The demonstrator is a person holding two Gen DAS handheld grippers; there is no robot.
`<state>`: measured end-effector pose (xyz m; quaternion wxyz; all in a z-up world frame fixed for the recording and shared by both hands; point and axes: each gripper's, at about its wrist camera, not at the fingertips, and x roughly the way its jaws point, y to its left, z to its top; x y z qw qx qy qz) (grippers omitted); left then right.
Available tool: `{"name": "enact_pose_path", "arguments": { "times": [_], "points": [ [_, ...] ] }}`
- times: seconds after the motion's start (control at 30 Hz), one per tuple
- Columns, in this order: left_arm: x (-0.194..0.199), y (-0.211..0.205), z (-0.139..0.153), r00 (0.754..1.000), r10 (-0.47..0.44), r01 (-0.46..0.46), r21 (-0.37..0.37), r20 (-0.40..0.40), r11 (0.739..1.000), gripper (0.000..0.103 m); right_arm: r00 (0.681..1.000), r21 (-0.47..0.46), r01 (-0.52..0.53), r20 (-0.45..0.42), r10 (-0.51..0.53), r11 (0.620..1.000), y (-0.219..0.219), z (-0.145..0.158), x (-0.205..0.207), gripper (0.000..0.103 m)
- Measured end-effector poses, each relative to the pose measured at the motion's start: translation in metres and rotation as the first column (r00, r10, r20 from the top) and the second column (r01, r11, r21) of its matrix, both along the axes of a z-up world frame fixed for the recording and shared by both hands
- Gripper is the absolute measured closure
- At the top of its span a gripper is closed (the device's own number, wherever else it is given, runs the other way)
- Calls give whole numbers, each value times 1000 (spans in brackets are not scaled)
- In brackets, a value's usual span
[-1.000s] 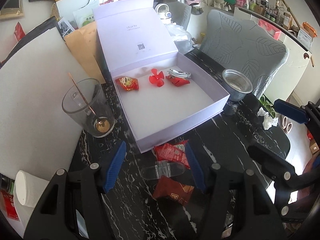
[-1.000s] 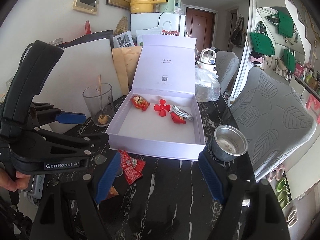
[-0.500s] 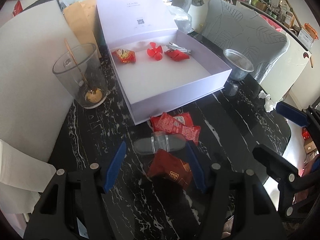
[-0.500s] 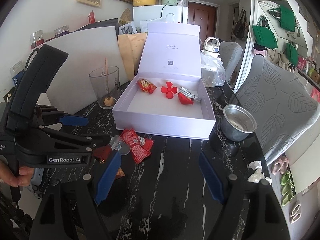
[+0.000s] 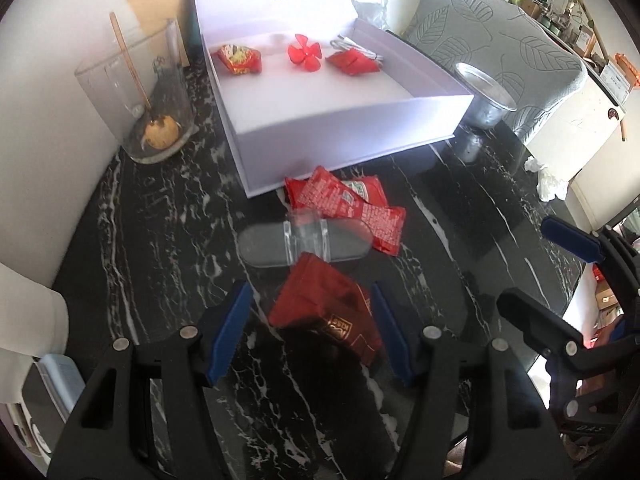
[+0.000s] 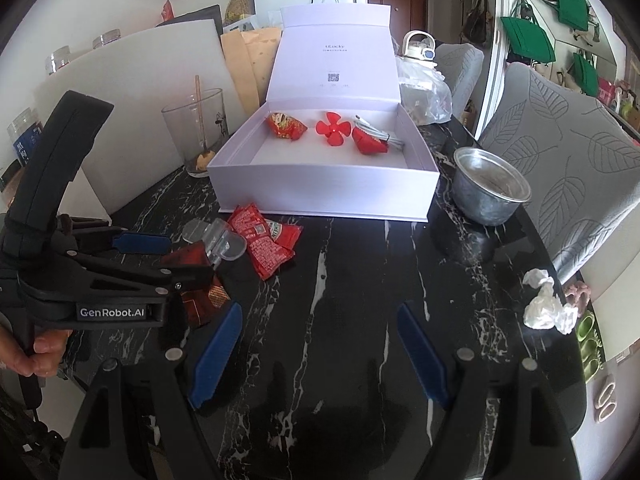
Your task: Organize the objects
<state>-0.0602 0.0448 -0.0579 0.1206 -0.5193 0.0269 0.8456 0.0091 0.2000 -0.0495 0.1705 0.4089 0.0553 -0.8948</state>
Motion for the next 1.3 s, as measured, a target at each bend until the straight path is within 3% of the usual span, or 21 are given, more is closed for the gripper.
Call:
{"name": "enact_pose_path", "arguments": {
  "times": [0.2, 0.5, 0.63, 0.73, 0.83, 1.03, 1.23, 1.3],
  "points": [
    [0, 2, -9, 999, 0, -1, 49, 33, 999, 43, 999, -24, 27, 29, -26, 999, 9, -13, 1, 23],
    [-10, 6, -15, 1000, 19, -19, -33, 9, 999, 43, 997, -38, 51, 52, -49, 998, 11, -20, -1, 23],
    [-3, -2, -11, 1000, 16, -16, 32, 6, 999, 50, 999, -47, 36, 39, -34, 998, 8, -18, -2, 23],
    [2, -7, -11, 1000, 10, -10, 22, 4, 1000, 52, 1000, -69, 15, 27, -13, 997, 2, -18, -3, 23],
    [8, -18, -1, 1000, 15, -15, 65, 6, 998, 63, 999, -107, -14, 36, 18, 994, -6, -18, -4, 23],
    [14, -29, 3, 999, 21, -22, -21, -24, 1000, 63, 997, -104, -61, 36, 65, 993, -33, -21, -7, 23],
    [17, -53, -2, 998, 60, -61, 56, 17, 997, 63, 994, -102, -99, 28, 102, 990, -55, -19, -14, 23],
    [19, -61, -2, 996, 89, -89, 46, 21, 995, 63, 995, -81, -100, 15, 102, 992, -63, -20, -18, 23]
  ]
}}
